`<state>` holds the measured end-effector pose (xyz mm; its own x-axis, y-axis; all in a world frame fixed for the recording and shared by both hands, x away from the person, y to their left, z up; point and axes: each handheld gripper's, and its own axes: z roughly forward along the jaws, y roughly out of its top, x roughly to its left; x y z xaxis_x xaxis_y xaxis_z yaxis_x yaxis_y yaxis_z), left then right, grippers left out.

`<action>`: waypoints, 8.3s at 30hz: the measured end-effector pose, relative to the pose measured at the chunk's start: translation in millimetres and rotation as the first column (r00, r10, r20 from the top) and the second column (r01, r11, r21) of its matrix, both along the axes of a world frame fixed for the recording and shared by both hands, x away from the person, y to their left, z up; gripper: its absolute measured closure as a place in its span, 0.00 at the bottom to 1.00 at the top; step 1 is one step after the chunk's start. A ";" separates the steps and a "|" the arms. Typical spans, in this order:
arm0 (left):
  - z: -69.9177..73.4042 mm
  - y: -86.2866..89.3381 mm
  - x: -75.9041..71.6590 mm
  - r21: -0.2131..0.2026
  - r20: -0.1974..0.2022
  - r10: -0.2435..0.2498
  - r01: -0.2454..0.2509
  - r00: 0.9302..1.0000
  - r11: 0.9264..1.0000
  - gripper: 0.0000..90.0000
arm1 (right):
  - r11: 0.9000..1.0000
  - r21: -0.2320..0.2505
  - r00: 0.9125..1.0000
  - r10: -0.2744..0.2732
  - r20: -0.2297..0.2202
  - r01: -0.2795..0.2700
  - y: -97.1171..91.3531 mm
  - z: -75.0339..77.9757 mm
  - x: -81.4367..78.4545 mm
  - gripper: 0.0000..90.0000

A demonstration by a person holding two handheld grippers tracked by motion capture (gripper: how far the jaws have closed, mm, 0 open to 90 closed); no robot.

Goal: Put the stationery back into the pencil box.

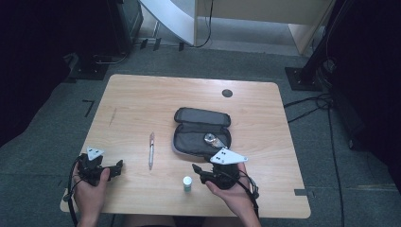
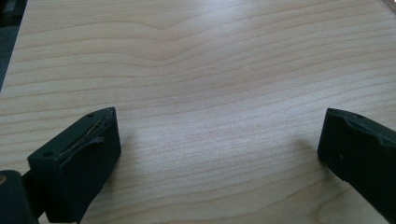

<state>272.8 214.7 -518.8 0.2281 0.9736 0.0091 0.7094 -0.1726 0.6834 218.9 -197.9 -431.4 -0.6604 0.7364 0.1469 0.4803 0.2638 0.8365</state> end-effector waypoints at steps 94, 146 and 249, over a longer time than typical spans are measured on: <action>0.0 0.0 0.0 0.000 0.000 0.000 0.000 1.000 1.000 0.00 | 0.985 -0.075 0.985 -0.146 0.090 0.153 18.4 2.5 81.9 0.73; 0.0 0.0 0.0 0.000 0.000 0.000 0.000 1.000 1.000 0.00 | 0.983 -0.039 0.983 -0.180 -0.037 0.179 -24.8 -45.5 73.1 0.57; 8.6 -166.8 -46.8 -0.053 -0.005 -0.791 0.789 0.612 0.611 0.78 | 0.993 -0.009 0.992 -0.119 -0.052 0.119 -79.2 -67.1 4.1 0.50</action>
<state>226.0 47.9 -510.2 0.9087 0.4152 -0.0435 0.3286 -0.6469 0.6881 222.9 -277.1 -498.5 -0.5595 0.8102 0.1748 0.5520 0.2070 0.8077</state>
